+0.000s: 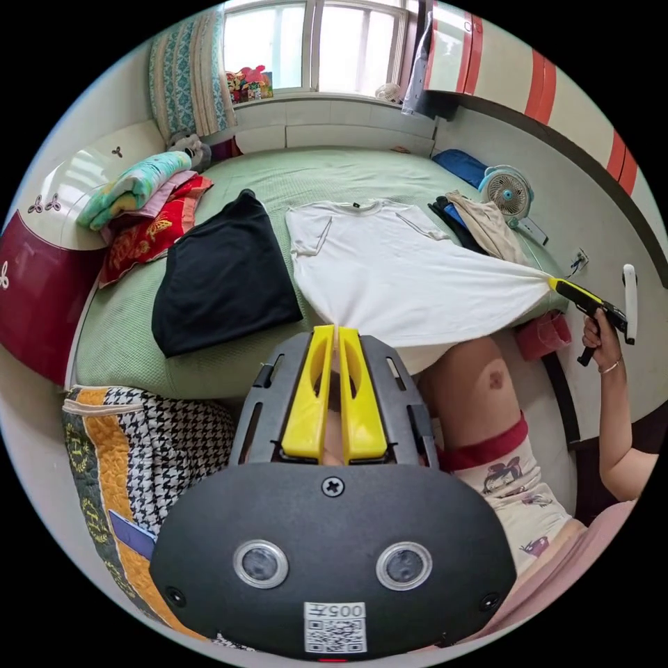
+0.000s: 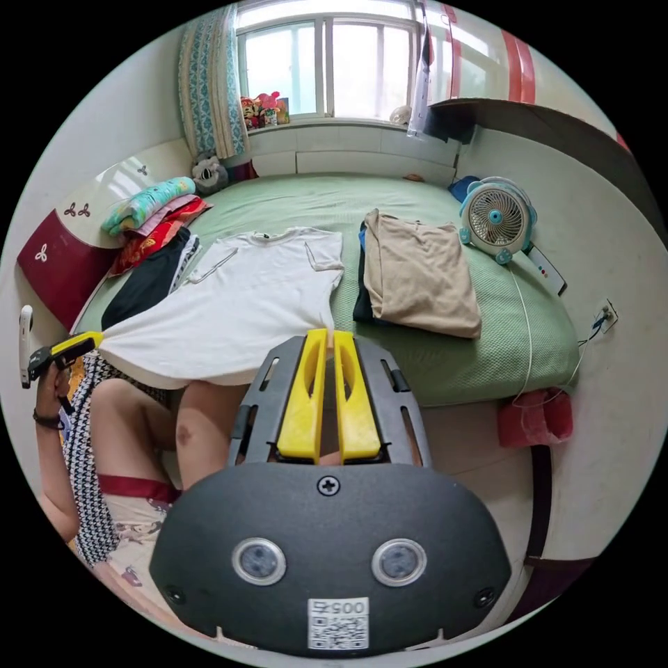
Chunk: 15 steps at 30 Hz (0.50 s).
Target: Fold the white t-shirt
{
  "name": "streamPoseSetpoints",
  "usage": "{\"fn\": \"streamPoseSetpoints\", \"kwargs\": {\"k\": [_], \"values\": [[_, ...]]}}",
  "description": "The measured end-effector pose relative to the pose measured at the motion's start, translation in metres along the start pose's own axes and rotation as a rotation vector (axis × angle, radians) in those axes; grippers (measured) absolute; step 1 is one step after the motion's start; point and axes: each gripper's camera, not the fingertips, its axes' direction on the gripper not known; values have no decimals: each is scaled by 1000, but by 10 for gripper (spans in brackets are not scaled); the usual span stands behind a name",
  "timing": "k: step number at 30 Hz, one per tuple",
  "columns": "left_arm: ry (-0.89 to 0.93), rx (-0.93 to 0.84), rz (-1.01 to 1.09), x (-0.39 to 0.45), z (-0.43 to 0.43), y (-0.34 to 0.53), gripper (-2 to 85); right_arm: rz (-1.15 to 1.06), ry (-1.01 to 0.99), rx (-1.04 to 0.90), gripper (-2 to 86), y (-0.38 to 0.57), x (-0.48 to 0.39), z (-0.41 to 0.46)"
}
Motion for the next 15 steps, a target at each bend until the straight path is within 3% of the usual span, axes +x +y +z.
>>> {"fn": "streamPoseSetpoints", "kwargs": {"k": [15], "values": [[-27,3,47,46,-83,-2,5,4,-75,2,-14,36,33,-51]]}}
